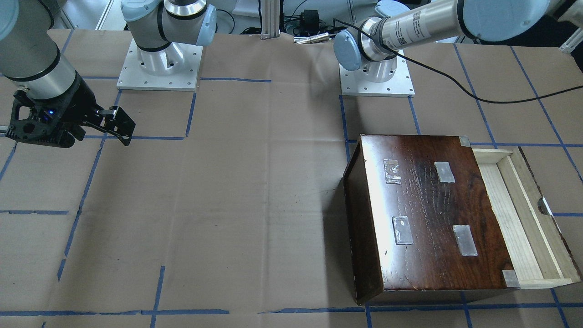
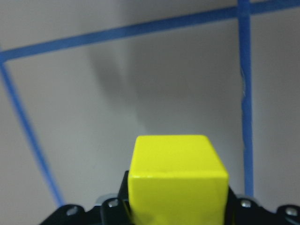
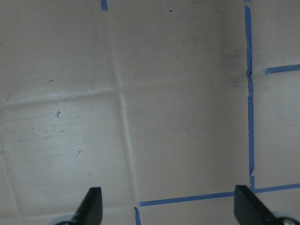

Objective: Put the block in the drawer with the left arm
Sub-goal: 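Lift the yellow cube and carry it over the open drawer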

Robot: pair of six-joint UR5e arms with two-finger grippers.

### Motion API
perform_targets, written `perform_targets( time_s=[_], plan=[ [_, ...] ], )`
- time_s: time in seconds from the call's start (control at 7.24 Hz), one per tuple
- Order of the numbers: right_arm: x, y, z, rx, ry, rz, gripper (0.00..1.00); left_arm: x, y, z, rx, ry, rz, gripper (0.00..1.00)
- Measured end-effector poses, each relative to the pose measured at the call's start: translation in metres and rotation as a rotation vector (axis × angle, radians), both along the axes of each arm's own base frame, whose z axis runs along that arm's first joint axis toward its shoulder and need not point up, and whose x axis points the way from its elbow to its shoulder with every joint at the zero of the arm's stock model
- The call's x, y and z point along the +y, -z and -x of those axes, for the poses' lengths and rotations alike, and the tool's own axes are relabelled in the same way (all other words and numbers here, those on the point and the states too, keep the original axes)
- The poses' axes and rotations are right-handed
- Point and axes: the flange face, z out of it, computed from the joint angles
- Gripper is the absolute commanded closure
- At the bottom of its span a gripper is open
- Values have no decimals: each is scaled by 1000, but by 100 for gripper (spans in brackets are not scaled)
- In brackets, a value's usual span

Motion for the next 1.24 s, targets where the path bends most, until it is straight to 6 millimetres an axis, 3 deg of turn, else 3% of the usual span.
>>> perform_targets(
  time_s=[0.14,0.28,0.41,0.55,0.69,0.83,1.24],
  plan=[
    [0,0,0,0,0,0,0,19,-36,22,-1,-3,5,100],
    [0,0,0,0,0,0,0,38,-63,60,11,-15,19,100],
    [0,0,0,0,0,0,0,57,-75,107,25,-40,24,100],
    [0,0,0,0,0,0,0,74,-71,152,40,-75,31,100],
    [0,0,0,0,-1,0,0,81,-54,187,53,-109,50,100],
    [0,0,0,0,-1,0,0,80,-36,209,61,-134,69,100],
    [0,0,0,0,-1,-1,0,70,3,231,109,-191,60,100]
  ],
)
